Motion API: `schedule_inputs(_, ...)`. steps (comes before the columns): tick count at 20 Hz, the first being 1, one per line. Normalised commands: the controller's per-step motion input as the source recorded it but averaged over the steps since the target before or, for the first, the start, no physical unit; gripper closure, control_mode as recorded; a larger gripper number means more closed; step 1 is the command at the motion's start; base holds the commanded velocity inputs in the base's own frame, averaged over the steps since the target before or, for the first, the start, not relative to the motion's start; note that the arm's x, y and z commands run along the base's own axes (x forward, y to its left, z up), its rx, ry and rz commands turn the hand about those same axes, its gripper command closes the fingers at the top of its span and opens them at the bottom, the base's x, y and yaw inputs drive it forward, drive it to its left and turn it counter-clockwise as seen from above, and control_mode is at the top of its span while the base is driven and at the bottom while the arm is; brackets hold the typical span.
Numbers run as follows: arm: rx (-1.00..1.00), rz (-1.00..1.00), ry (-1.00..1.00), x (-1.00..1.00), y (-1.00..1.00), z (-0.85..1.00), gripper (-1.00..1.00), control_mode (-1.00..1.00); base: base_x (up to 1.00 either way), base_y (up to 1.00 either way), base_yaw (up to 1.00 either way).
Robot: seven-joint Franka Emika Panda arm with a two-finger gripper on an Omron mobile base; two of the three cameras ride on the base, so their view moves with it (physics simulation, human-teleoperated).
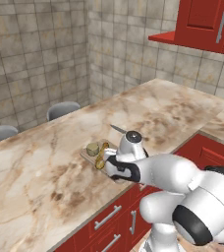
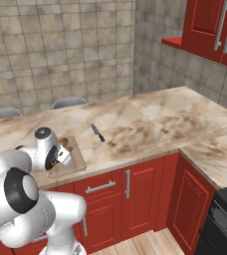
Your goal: Retrieve the sausage and cheese from the fridge and place them on the cutting board on the counter.
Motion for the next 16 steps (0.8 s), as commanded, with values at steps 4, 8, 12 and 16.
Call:
schedule_inputs(4, 0.00, 0.00, 0.01, 0.26, 0.00, -0.22, 1.00, -1.00, 0.00, 0.00, 0.00)
schedule_inputs(8, 0.00, 0.00, 0.01, 0.27, 0.01, -0.19, 1.00, -1.00, 0.00, 0.00, 0.00)
schedule_inputs(12, 0.00, 0.00, 0.04, 0.00, 0.03, -0.33, 1.00, -1.00, 0.00, 0.00, 0.00)
schedule_inputs(16, 0.00, 0.00, 0.00, 0.01, 0.00, -0.13, 1.00, -1.00, 0.00, 0.00, 0.00)
